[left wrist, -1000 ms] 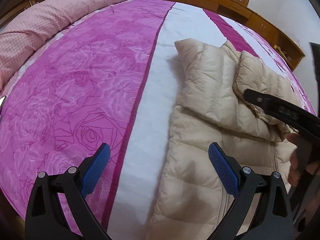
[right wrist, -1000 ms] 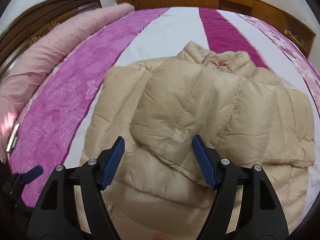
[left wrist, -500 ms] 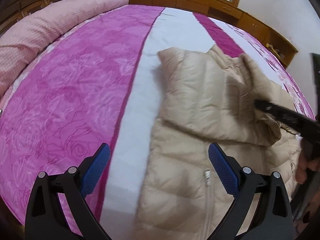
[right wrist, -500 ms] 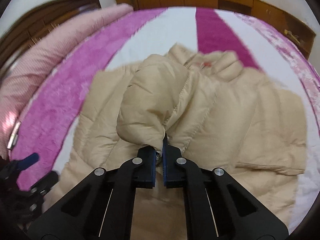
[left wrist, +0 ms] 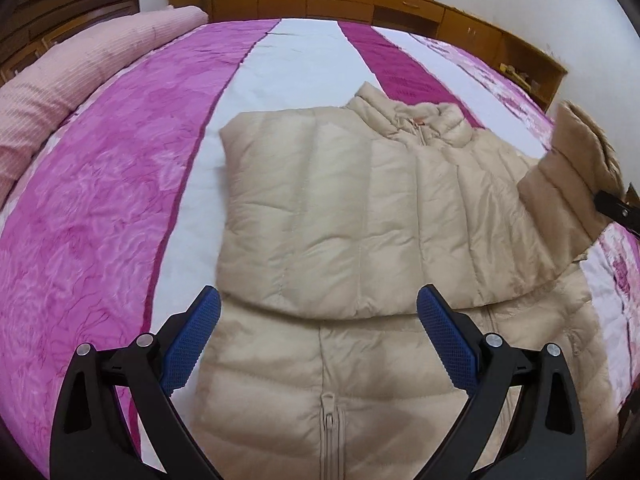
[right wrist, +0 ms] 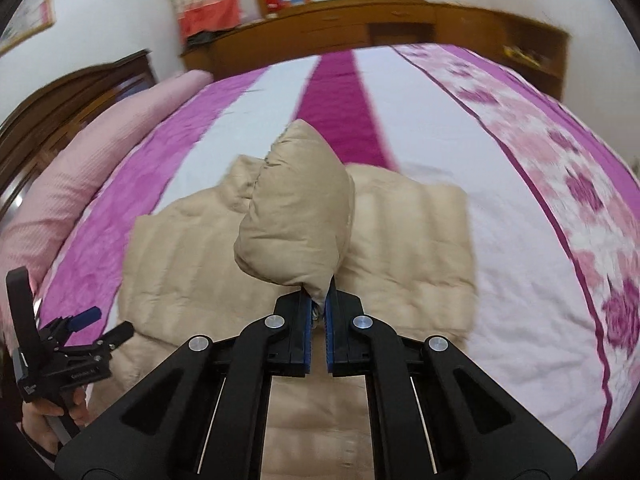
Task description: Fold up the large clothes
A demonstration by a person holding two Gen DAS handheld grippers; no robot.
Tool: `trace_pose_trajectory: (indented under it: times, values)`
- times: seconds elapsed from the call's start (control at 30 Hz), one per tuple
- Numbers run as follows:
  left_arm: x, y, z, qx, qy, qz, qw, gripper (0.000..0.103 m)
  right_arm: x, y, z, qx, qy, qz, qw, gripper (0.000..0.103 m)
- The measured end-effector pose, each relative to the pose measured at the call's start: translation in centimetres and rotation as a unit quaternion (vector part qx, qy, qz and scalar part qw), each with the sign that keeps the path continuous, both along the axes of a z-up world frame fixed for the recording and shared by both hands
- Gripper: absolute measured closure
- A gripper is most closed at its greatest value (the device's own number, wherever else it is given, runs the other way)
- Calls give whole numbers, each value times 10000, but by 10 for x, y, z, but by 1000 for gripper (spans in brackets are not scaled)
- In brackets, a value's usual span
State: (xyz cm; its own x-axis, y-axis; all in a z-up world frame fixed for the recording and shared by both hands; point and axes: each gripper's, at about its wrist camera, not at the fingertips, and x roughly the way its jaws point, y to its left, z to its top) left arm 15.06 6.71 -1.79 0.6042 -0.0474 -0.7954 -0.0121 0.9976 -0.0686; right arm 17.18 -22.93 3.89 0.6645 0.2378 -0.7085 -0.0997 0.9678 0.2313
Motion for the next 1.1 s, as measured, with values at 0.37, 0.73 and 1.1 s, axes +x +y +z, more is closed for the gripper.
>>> trace_pose_trajectory:
  times: [0.37,0.73,1.1]
  values:
    - [25,2,-32,281,337,196,9988,9,9,-68,-62,182,667,-916,9934,74]
    - [1,14,-8,371,192,228,9989,9,-9,-81,-54,567,471,-866,9935,43]
    - [-88,27,12,239,250,113,9993,9,-116,-84,-29,131,550,-238,9981,31]
